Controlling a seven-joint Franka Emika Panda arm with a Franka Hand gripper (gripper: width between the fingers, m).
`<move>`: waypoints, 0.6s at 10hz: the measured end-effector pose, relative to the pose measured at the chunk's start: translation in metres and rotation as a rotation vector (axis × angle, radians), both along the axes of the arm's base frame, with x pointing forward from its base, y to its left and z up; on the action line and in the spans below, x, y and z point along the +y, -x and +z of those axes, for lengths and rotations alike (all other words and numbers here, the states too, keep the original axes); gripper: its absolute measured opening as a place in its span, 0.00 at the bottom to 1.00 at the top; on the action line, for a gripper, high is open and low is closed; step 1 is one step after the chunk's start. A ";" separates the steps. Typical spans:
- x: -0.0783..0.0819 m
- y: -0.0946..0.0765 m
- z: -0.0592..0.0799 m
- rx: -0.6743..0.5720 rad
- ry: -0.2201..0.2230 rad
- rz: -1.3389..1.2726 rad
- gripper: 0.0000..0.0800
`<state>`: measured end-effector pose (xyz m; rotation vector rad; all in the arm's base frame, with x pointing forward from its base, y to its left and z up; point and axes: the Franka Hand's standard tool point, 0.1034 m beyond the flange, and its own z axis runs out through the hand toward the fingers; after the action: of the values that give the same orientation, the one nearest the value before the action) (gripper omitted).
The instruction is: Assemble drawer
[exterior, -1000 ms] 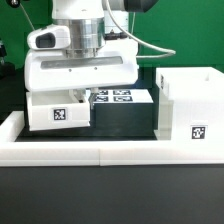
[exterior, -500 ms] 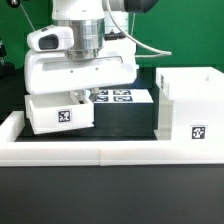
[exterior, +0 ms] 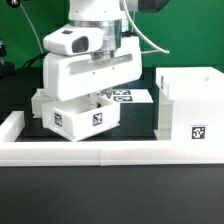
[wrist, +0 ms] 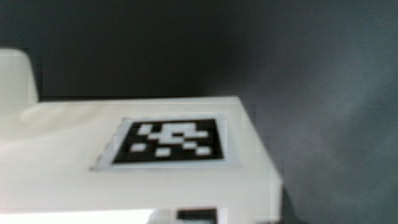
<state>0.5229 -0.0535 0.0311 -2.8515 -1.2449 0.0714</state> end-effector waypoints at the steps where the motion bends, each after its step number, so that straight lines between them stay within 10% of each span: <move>1: -0.001 0.000 0.000 -0.001 -0.003 0.053 0.05; 6: -0.007 0.002 -0.001 0.002 -0.010 0.340 0.05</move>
Offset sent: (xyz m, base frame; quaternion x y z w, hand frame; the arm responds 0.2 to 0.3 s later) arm 0.0000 0.0000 0.0000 0.0000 0.0000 -0.1296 0.9916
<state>0.5210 -0.0609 0.0300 -2.5981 -1.7082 0.0746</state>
